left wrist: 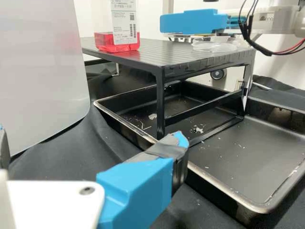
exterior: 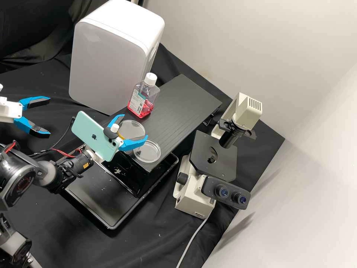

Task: Remove the lid from the petri dish

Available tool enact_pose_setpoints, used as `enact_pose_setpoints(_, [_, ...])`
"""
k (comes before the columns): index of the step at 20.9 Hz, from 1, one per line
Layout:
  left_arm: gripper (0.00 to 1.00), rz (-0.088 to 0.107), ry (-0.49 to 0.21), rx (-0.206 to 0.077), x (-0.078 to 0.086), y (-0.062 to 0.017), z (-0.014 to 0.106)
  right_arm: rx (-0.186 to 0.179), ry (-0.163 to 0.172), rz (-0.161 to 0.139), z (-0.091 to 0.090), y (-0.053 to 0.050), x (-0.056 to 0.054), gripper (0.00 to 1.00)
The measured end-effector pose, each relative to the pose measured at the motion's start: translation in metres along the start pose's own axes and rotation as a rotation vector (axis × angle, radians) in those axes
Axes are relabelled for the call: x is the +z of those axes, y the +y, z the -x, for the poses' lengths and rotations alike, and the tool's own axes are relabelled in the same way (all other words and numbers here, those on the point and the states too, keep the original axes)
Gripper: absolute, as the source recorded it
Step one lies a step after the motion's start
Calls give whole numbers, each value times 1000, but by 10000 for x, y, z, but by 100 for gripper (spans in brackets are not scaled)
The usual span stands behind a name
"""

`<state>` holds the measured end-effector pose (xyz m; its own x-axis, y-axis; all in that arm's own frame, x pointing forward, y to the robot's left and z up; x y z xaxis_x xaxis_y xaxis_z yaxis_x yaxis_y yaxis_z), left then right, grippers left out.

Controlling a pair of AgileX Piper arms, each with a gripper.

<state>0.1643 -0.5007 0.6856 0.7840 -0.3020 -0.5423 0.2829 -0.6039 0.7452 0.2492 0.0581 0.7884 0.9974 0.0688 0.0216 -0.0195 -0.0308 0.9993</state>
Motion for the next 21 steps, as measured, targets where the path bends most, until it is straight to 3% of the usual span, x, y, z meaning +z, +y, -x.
enact_pose_setpoints(3, [100, 0, 0, 0, 0, 0, 0, -3, -3, 1, -3, -8, 7, 0])
enact_pose_setpoints(4, [100, 0, 0, 0, 0, 0, 0, -3, -3, 1, -3, -8, 7, 100])
enact_pose_setpoints(21, [100, 1, 2, 0, -2, 0, 0, -7, -7, 2, -6, -19, 17, 100])
